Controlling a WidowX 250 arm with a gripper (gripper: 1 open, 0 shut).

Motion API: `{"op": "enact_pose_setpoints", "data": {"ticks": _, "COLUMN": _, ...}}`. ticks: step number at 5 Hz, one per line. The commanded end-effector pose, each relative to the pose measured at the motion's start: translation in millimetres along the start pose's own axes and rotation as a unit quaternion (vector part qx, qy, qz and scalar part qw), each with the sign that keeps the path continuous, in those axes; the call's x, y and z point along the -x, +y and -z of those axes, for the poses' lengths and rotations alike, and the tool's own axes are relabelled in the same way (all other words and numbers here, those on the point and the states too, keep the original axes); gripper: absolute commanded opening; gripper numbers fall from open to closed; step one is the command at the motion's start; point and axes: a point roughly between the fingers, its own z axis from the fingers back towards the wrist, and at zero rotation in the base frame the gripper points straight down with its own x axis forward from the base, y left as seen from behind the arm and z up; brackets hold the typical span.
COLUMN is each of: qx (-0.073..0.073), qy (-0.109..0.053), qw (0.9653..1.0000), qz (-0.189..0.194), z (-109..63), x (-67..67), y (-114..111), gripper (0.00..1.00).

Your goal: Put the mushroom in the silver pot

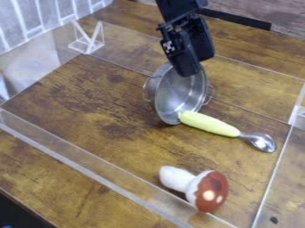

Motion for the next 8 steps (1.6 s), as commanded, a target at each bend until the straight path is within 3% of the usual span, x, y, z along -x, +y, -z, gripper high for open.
{"op": "enact_pose_setpoints", "data": {"ticks": 1, "qx": -0.008, "qy": 0.002, "qw": 0.9987, "qz": 0.051, "z": -19.2, "x": -16.6, "y": 0.3, "gripper": 1.00}}
{"op": "enact_pose_setpoints", "data": {"ticks": 3, "qx": 0.021, "qy": 0.008, "qw": 0.9964, "qz": 0.081, "z": -3.5, "x": -14.5, "y": -4.6, "gripper": 1.00}}
{"op": "enact_pose_setpoints", "data": {"ticks": 5, "qx": 0.051, "qy": 0.016, "qw": 0.9931, "qz": 0.105, "z": 10.3, "x": -16.8, "y": -24.0, "gripper": 1.00}}
{"op": "enact_pose_setpoints", "data": {"ticks": 6, "qx": 0.071, "qy": 0.019, "qw": 0.9902, "qz": 0.119, "z": 25.0, "x": -7.6, "y": -39.5, "gripper": 1.00}}
{"op": "enact_pose_setpoints", "data": {"ticks": 7, "qx": 0.079, "qy": 0.022, "qw": 0.9891, "qz": 0.123, "z": 46.0, "x": -1.7, "y": -58.0, "gripper": 1.00}}
{"op": "enact_pose_setpoints", "data": {"ticks": 8, "qx": 0.068, "qy": 0.022, "qw": 0.9922, "qz": 0.102, "z": 61.9, "x": -1.1, "y": -66.4, "gripper": 1.00}}
